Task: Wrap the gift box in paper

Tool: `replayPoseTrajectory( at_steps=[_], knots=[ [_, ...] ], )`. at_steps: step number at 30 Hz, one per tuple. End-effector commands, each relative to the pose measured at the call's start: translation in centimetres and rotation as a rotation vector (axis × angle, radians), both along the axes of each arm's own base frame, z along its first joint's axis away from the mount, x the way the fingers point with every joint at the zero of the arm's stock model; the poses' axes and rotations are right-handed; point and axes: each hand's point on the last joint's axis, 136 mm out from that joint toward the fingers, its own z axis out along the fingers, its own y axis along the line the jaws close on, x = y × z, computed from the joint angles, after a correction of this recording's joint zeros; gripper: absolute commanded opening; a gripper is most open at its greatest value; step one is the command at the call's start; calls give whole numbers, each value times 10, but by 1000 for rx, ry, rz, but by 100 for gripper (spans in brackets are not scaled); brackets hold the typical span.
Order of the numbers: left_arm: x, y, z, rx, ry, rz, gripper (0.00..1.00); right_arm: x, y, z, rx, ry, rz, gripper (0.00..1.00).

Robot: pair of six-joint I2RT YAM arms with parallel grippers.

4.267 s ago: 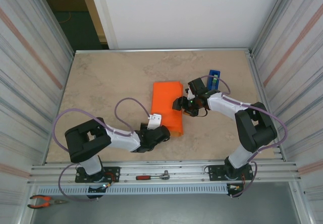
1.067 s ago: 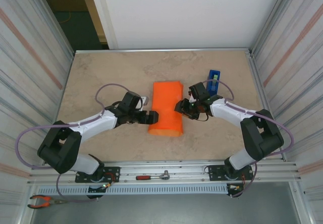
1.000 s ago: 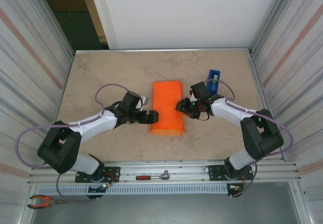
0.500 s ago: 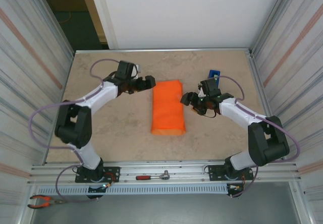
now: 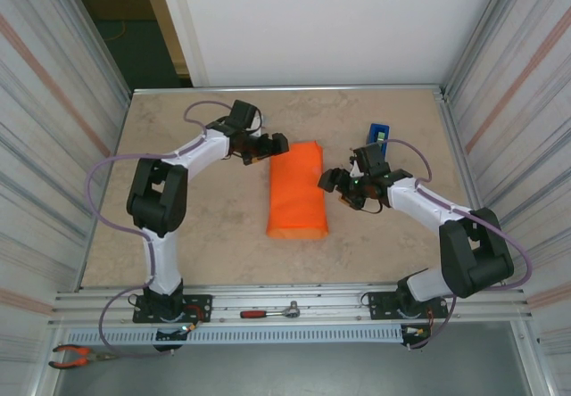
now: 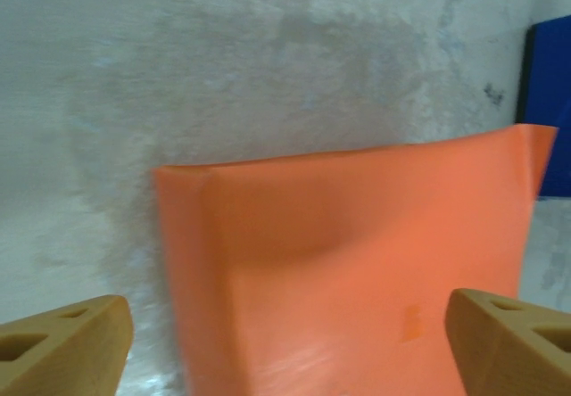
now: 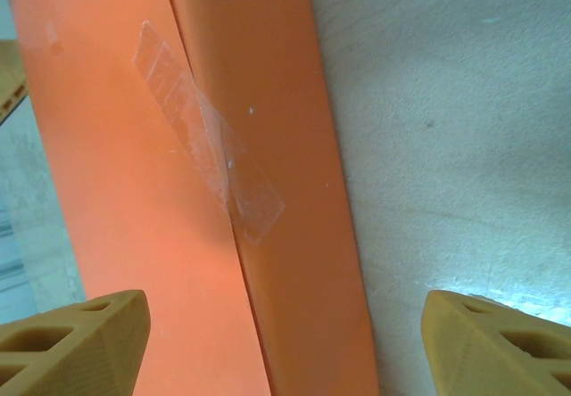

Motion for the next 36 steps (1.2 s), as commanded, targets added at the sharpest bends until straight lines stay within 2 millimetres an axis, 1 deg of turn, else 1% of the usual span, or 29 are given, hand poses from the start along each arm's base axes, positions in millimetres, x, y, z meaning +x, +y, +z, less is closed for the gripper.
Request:
replayPoseTrajectory(
  at_steps=[1,4,6,8,12,15,18,20,24,28,31,36],
  knots=[
    [2,-23,7,-53,-3,-32,86,-1,4,0,-6,5,1,83],
    [3,-27,5,-56,1,-35,85,0,8,0,-10,3,12,86],
    [4,-27,5,-57,-6,-37,85,0,11,0,-6,-1,23,87],
    [4,-25,10,-51,-24,-46,85,0,14,1,-4,-4,33,88],
    [6,-9,27,-50,-72,-35,87,-3,11,2,-15,-5,31,90],
    [-3,5,43,-45,-111,-41,88,-5,8,5,-12,-17,33,89],
    [-20,15,52,-26,-137,-68,89,-7,6,9,-27,-32,51,89],
    [-36,21,53,-22,-143,-79,90,-10,5,10,-50,-40,70,89],
    [-72,29,47,-15,-149,-102,90,-19,5,11,-92,-46,118,88],
    [-109,32,38,31,-175,-132,91,-29,9,12,-133,-52,168,88],
    [-130,31,34,75,-206,-155,91,-36,12,10,-167,-52,199,89],
    [-151,23,28,105,-242,-195,92,-43,17,3,-194,-40,216,89]
  ],
)
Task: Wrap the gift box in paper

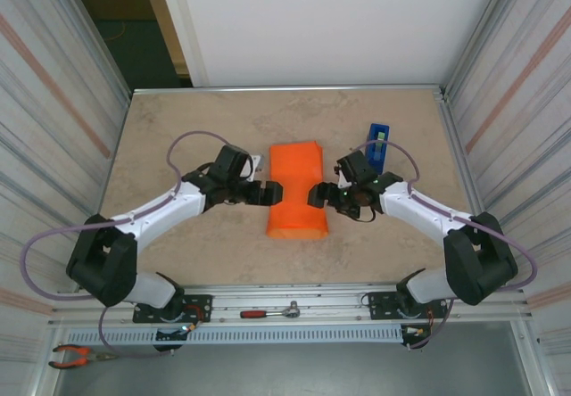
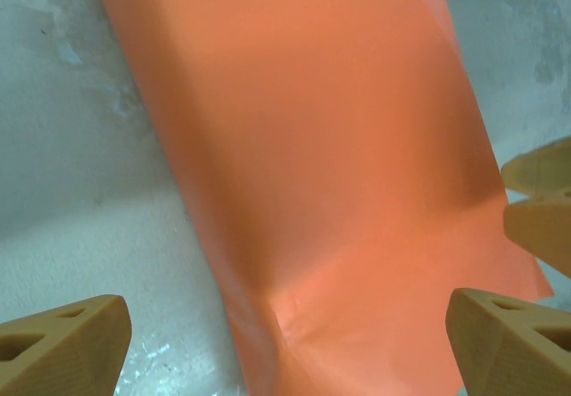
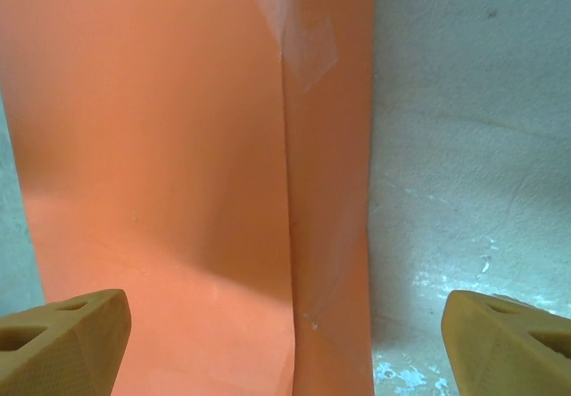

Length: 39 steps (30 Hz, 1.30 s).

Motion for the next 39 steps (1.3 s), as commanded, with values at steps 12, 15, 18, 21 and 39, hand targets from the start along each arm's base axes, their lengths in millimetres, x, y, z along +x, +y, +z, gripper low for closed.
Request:
replayPoseTrajectory(
  at_steps=[12,15,18,21,39],
  knots=[
    [-13,-4,-32,118,-84,-32,92,-13,11,-9,-35,1,43,88],
    [-15,-5,-42,141,-93,-41,92,-19,10,-23,-45,25,33,88],
    [-17,-4,-53,170,-92,-41,92,-22,5,-37,-65,42,17,87],
    [-16,0,-61,195,-95,-24,92,-22,2,-46,-80,45,5,86],
    [-7,-2,-62,281,-218,32,92,-14,3,-28,-65,-12,-34,85]
  ],
)
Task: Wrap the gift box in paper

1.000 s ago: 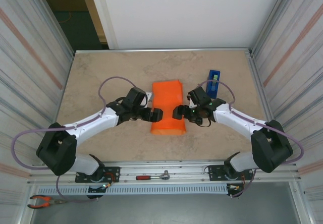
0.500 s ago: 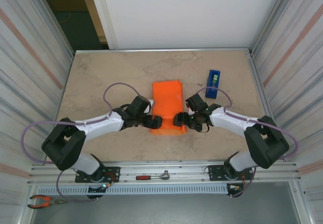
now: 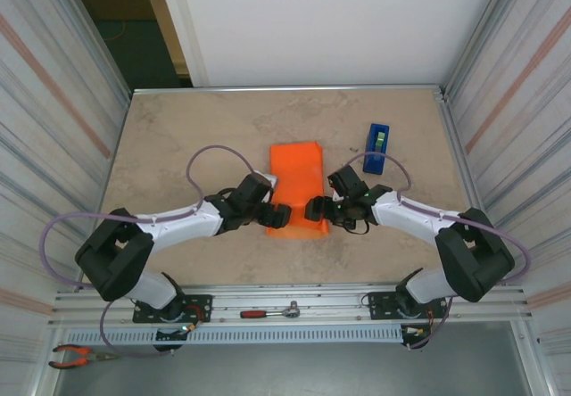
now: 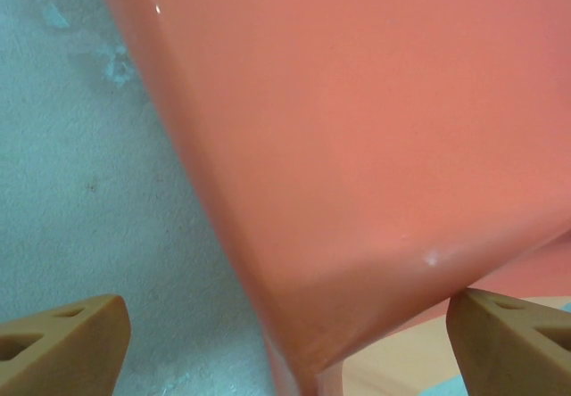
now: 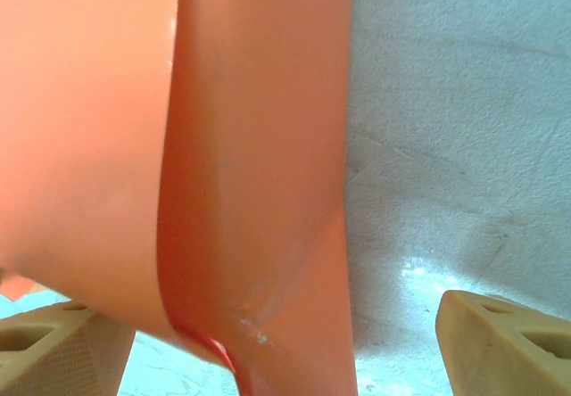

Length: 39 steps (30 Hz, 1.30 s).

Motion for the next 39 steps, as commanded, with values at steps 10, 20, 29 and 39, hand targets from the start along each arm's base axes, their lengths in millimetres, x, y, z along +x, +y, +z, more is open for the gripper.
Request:
replayPoseTrajectory(
  at_steps=[10,20,29,39],
  knots=[
    [12,20,-33,198,-66,108,92,18,-10,-20,-68,-13,-151,68],
    [10,14,-37,189,-65,103,92,19,3,-25,-85,-3,-121,47],
    [10,7,-38,202,-67,97,92,16,11,-28,-114,11,-117,22],
    [9,4,-36,205,-66,88,92,5,5,-27,-153,33,-132,53]
  ],
)
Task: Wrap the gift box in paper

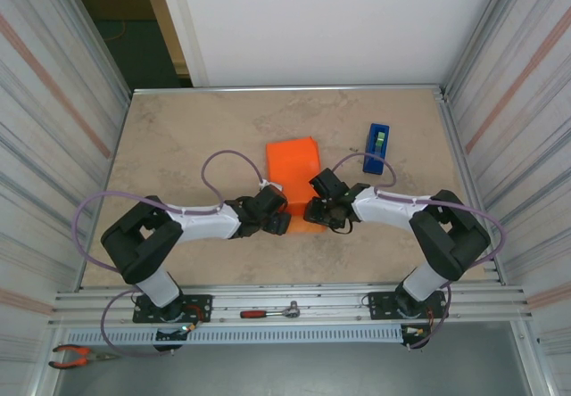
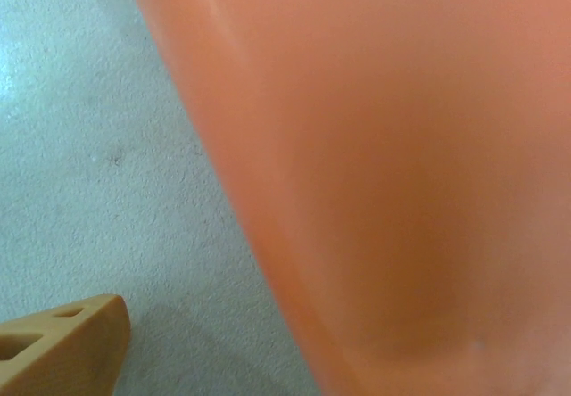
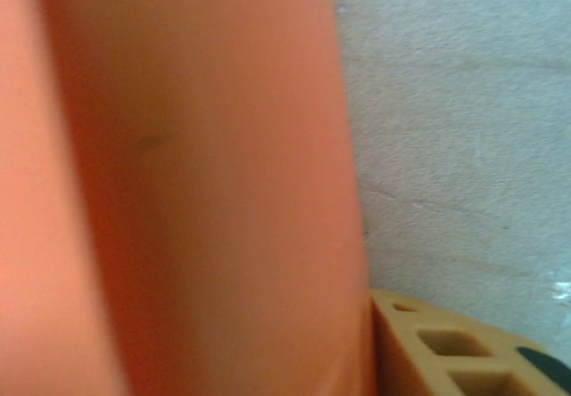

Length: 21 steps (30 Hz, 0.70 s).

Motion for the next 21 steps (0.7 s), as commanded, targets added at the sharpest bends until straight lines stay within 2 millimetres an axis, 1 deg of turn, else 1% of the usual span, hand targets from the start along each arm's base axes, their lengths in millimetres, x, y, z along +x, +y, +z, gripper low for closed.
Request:
replayPoseTrajectory(
  at_steps=[1,4,8,11,13,15,16,20,21],
  knots=[
    [5,-4,7,3,-19,14,92,-6,-12,5,-40,8,-28,54],
    [5,-4,8,6,-19,9,92,-8,-19,12,-46,-15,-40,59],
    [4,-2,7,19,-15,4,92,-4,-24,21,-38,-41,-55,63],
    [3,-2,8,23,-12,4,92,1,-25,21,-35,-42,-64,60],
    [3,-4,10,13,-5,3,92,6,-24,20,-34,-44,-68,55],
    [1,-7,13,-3,7,-3,92,8,-22,16,-35,-37,-65,45],
    [0,-10,16,-20,17,-7,92,9,-20,15,-35,-36,-62,38],
    [-8,-24,33,-119,78,-12,93,10,-15,11,-20,-32,-56,14],
    [-9,-24,36,-142,90,2,93,9,-14,11,-19,-33,-55,11]
  ],
)
